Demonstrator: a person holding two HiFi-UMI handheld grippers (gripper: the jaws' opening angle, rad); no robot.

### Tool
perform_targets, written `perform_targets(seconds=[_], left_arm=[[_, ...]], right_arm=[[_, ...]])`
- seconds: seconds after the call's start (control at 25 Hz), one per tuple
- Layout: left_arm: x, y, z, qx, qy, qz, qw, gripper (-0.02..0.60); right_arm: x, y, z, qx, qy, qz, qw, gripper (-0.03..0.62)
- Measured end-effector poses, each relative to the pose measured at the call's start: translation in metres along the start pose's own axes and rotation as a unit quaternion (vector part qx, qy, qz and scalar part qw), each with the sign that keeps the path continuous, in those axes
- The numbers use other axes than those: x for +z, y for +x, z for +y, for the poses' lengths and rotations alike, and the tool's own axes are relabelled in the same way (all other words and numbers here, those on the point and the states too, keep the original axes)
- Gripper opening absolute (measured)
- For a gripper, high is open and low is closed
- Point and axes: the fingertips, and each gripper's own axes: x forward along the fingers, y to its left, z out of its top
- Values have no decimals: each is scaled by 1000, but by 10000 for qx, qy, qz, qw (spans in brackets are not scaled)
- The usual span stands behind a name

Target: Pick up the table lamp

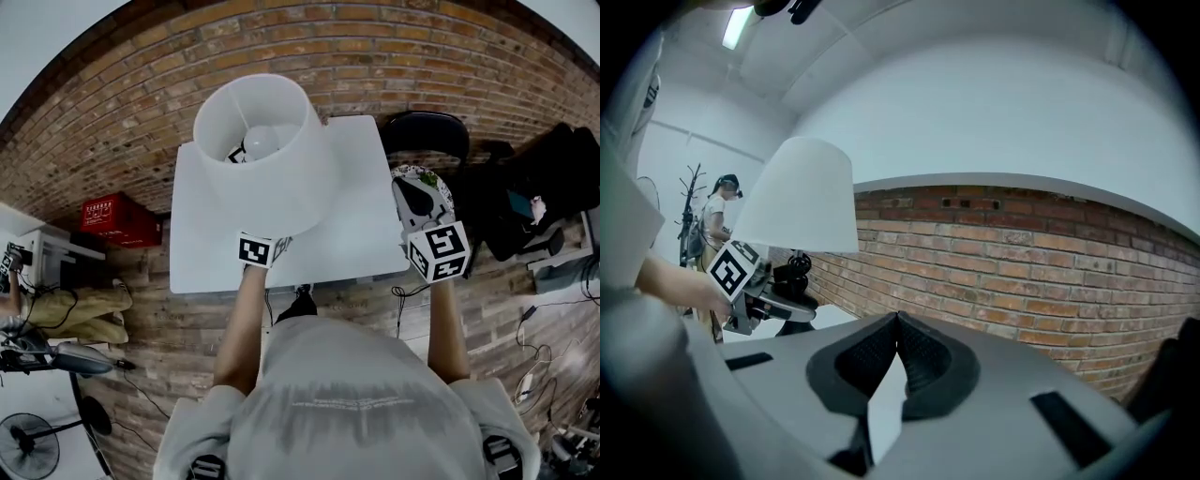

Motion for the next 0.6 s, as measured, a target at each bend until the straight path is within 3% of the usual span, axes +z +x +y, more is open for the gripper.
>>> perform_targets(seconds=[0.36, 0.6], left_arm=[[33, -23, 15, 63, 68, -252, 9996, 137], [37, -35, 23, 123, 163, -283, 9994, 138]], right_arm=[[17, 10, 13, 100, -87, -71, 9999, 2], [23, 17, 27, 199, -124, -82, 9997, 2]])
